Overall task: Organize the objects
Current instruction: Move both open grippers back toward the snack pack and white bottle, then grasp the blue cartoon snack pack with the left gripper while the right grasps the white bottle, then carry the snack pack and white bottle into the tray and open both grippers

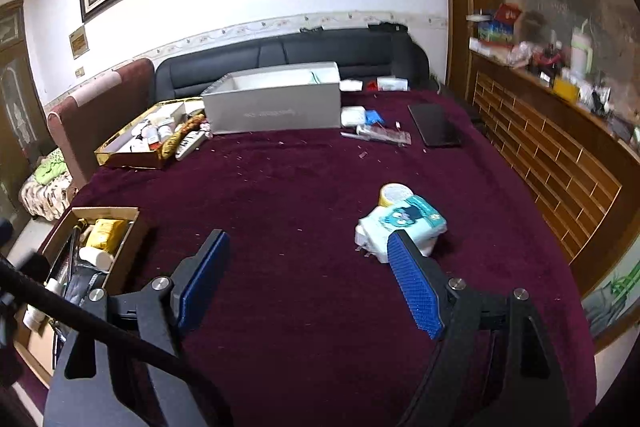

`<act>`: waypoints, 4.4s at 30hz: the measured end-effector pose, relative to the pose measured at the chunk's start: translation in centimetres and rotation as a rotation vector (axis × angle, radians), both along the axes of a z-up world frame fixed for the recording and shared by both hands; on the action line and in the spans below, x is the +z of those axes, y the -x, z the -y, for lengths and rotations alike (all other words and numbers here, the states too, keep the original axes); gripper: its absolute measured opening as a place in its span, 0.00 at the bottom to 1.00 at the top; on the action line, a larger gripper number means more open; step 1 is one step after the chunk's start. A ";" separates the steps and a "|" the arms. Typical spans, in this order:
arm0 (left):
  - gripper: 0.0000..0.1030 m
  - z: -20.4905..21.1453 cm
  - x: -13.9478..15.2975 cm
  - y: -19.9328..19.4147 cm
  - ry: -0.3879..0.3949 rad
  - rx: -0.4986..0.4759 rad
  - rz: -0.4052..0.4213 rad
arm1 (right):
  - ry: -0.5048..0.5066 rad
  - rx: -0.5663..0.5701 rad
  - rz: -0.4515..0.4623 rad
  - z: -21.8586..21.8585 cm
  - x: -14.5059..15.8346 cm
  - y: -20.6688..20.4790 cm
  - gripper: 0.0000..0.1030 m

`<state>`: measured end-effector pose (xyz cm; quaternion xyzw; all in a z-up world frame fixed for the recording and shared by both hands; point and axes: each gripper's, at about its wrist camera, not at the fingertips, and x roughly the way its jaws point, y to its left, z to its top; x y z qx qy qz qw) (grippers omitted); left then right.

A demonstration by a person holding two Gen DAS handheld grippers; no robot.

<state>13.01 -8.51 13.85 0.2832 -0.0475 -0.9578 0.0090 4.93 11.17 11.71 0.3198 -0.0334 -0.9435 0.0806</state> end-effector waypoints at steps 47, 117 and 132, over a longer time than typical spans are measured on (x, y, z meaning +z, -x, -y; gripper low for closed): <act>0.72 -12.9 -10.2 15.6 0.025 -0.402 0.326 | 0.512 -0.066 0.277 -17.2 -7.4 8.3 0.79; 0.40 5.4 -5.5 -2.6 -0.201 -0.107 0.220 | -0.168 0.099 0.176 5.3 -2.2 -3.4 0.31; 0.40 12.2 -7.1 -4.8 -0.234 0.027 0.191 | -0.266 0.263 0.096 15.1 -1.2 -7.6 0.31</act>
